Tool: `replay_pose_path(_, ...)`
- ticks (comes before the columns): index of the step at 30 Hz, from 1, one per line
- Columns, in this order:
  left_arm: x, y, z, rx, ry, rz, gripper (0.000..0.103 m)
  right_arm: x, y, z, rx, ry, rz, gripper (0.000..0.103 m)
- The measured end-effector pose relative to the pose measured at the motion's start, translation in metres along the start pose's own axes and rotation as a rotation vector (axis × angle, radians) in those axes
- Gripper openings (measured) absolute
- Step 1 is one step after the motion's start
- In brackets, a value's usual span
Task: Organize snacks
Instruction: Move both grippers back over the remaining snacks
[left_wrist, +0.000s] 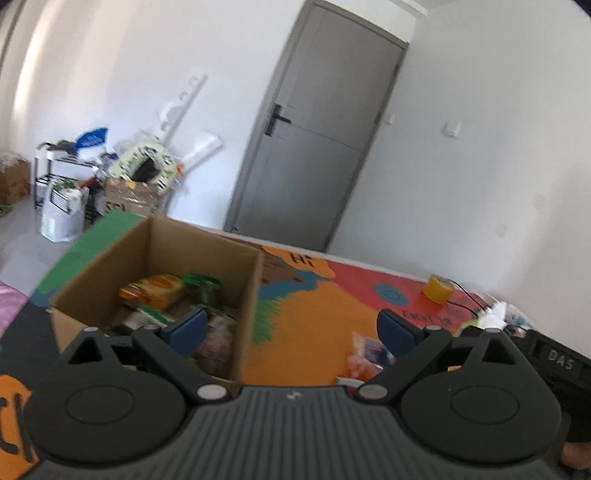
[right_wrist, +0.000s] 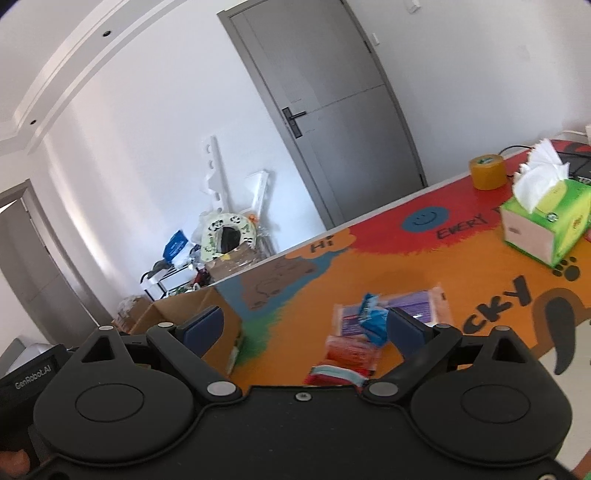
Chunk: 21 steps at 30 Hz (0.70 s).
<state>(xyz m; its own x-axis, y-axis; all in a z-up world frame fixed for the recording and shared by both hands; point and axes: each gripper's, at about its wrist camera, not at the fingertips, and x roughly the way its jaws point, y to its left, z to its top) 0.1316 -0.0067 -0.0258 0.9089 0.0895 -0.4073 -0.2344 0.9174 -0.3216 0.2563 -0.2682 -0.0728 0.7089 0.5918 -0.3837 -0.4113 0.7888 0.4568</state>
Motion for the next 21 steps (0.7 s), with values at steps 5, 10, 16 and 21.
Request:
replay_pose_path(5,0.011,-0.016,-0.006,0.024,0.026,-0.035,0.098,0.0,-0.016,-0.005,0.03,-0.005,-0.022,0.095)
replay_pose_path(10,0.023,-0.033,-0.015,0.057,0.047,-0.056,0.098,-0.003,-0.03,-0.008,0.049,-0.01,-0.029,0.093)
replay_pose_path(16,0.041,-0.05,-0.024,0.074,0.073,-0.067,0.098,-0.005,-0.043,-0.009,0.046,-0.018,-0.041,0.09)
replay_pose_path(21,0.057,-0.06,-0.031,0.086,0.093,-0.071,0.098,-0.005,-0.053,-0.01,0.054,-0.017,-0.041,0.086)
